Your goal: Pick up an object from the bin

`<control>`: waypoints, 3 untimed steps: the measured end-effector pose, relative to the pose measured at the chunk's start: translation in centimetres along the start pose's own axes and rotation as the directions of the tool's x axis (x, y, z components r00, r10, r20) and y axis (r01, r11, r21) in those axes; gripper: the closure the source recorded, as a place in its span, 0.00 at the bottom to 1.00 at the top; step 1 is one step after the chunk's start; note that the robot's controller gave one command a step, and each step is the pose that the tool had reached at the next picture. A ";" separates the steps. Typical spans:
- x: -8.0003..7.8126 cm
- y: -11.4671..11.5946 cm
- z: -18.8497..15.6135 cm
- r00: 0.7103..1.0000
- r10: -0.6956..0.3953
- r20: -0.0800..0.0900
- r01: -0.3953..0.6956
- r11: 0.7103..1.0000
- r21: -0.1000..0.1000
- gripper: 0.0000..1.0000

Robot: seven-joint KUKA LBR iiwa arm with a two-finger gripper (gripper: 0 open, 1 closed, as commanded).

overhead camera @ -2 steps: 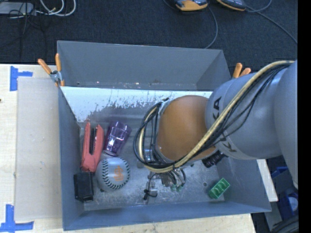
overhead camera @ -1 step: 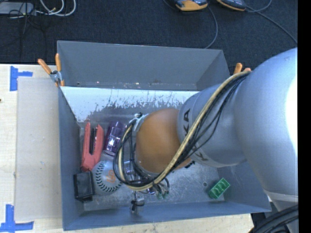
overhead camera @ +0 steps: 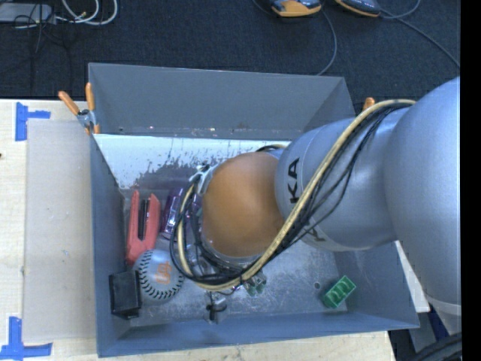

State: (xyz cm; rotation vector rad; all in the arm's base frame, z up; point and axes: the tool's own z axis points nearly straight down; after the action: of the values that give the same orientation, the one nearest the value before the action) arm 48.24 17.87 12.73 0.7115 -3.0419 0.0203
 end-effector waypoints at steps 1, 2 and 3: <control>0.1 0.6 -0.1 0.999 -0.041 0.009 0.041 0.999 0.002 0.00; -2.8 5.4 5.5 0.982 -0.188 0.015 0.188 0.982 0.011 0.00; -3.2 5.2 5.1 0.902 -0.431 0.032 0.430 0.902 0.018 1.00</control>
Offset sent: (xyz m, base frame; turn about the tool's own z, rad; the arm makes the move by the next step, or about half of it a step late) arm -0.0069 0.0609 -0.0573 -0.1876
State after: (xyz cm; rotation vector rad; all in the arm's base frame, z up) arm 48.71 23.88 7.49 1.3808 -2.8406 0.0171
